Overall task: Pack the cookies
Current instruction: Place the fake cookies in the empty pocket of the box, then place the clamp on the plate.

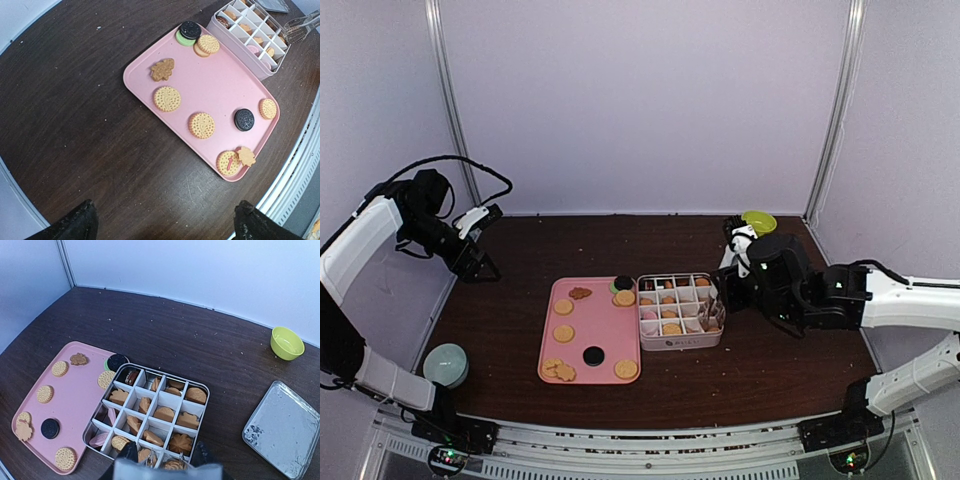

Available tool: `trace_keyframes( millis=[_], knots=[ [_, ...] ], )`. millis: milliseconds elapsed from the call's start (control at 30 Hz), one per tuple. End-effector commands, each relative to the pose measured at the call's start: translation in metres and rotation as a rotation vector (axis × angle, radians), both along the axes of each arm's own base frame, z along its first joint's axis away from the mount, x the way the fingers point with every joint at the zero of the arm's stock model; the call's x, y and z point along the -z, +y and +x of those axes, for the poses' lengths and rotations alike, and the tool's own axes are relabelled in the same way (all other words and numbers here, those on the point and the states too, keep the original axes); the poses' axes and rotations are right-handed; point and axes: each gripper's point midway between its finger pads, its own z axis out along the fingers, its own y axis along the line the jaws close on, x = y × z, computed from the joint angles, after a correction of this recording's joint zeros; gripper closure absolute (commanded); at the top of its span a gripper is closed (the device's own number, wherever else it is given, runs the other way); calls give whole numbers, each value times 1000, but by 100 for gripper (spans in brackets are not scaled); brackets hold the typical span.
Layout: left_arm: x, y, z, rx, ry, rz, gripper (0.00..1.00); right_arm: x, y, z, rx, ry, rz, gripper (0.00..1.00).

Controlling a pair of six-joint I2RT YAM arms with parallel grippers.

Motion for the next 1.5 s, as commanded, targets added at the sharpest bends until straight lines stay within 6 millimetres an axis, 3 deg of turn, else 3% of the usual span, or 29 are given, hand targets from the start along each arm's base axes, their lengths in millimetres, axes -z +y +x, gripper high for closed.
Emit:
trace_keyframes(
  millis=[0, 167, 367, 533, 733, 1100, 1467],
  knots=[
    [-10, -1, 2, 11, -26, -16, 2, -52, 7, 3, -11, -87, 97, 63],
    [-10, 0, 1, 13, -28, -8, 2, -71, 37, 2, -97, -75, 170, 63],
    [-7, 3, -2, 13, -29, 7, 2, -78, 106, -7, -256, 8, 222, 63],
    [-3, 5, -2, 8, -21, 25, 2, -56, 172, -13, -349, 111, 152, 64],
    [-3, 6, -4, 8, -24, 25, 2, -12, 227, -5, -371, 259, 40, 66],
    [-1, 6, -6, 11, -24, 28, 2, 49, 263, 24, -303, 385, -24, 66],
    [-1, 5, -7, 12, -26, 24, 2, 93, 262, 70, -177, 436, 24, 63]
  ],
)
